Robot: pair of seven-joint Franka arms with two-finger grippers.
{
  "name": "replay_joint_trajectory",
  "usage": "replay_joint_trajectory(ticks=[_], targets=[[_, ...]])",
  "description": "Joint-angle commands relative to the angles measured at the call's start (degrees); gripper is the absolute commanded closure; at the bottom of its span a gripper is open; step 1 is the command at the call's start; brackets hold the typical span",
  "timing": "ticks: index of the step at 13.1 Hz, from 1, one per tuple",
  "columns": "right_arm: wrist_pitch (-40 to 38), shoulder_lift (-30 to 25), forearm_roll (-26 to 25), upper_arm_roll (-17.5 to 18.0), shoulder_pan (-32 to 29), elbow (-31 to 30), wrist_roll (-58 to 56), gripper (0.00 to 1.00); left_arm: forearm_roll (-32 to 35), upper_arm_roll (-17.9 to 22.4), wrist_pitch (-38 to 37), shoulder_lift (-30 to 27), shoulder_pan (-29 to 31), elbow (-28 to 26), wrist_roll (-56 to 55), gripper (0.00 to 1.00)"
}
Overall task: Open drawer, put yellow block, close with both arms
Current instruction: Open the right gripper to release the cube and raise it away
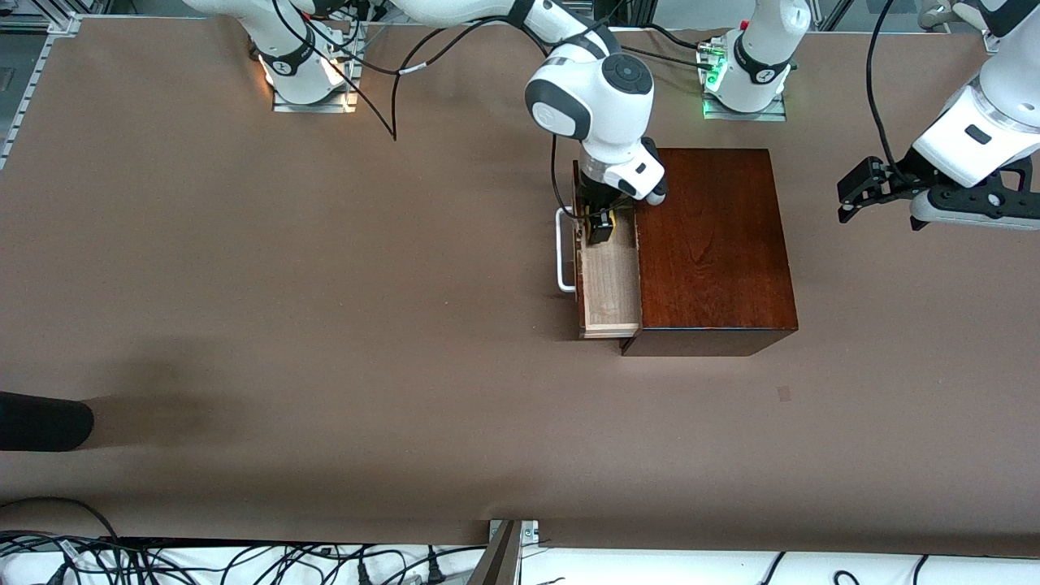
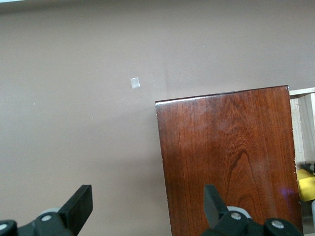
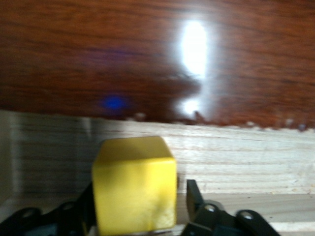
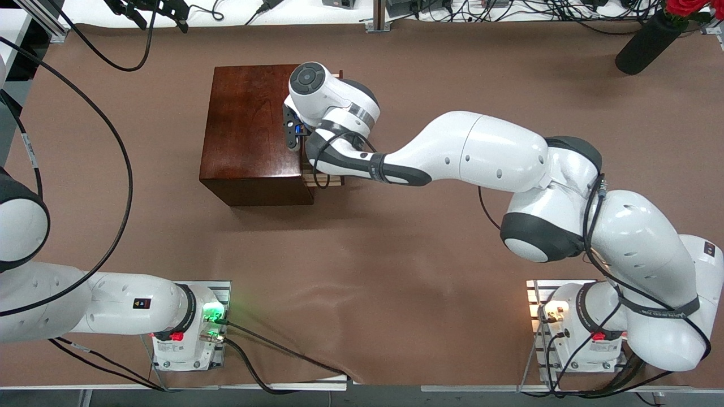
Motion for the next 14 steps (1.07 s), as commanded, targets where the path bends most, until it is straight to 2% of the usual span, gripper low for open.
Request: replay_joint_trajectory(ticks=[1, 6, 8, 11, 12, 14], targets=[[-2.0, -1.6, -0.2, 0.4, -0.6, 2.0, -0.1, 0.00, -0.2, -0.2, -0.5, -0.2, -0.3, 0.7, 0.8, 0.00], [-7.6, -11.9, -0.6, -0.9, -0.7, 1.9, 9.6, 0.00, -0.2, -0.2, -0.5, -0.2, -0.3, 0.7, 0.8, 0.00], [-8.0, -15.2, -0.3, -4.9, -2.0, 1.8, 10.0, 0.00, -0.2, -0.2, -0.5, -0.2, -0.3, 0.7, 0.8, 0.00], [-7.9, -19.5, -0.1, -7.1, -7.4, 1.8, 10.1, 0.00, -0.2, -1.0, -0.7, -0.2, -0.4, 0.8, 0.9, 0.00], [-8.1, -21.0, 1.1, -8.9, -8.1, 1.2, 11.0, 0.00, -0.4, -1.6, -1.4, -0.2, -0.4, 1.5, 0.9, 0.00], [-10.0, -27.5, 4.8, -14.9, -8.1, -5.5, 16.5, 0.00, -1.3, -2.0, -7.5, 1.2, -0.8, 3.8, 1.6, 0.00]])
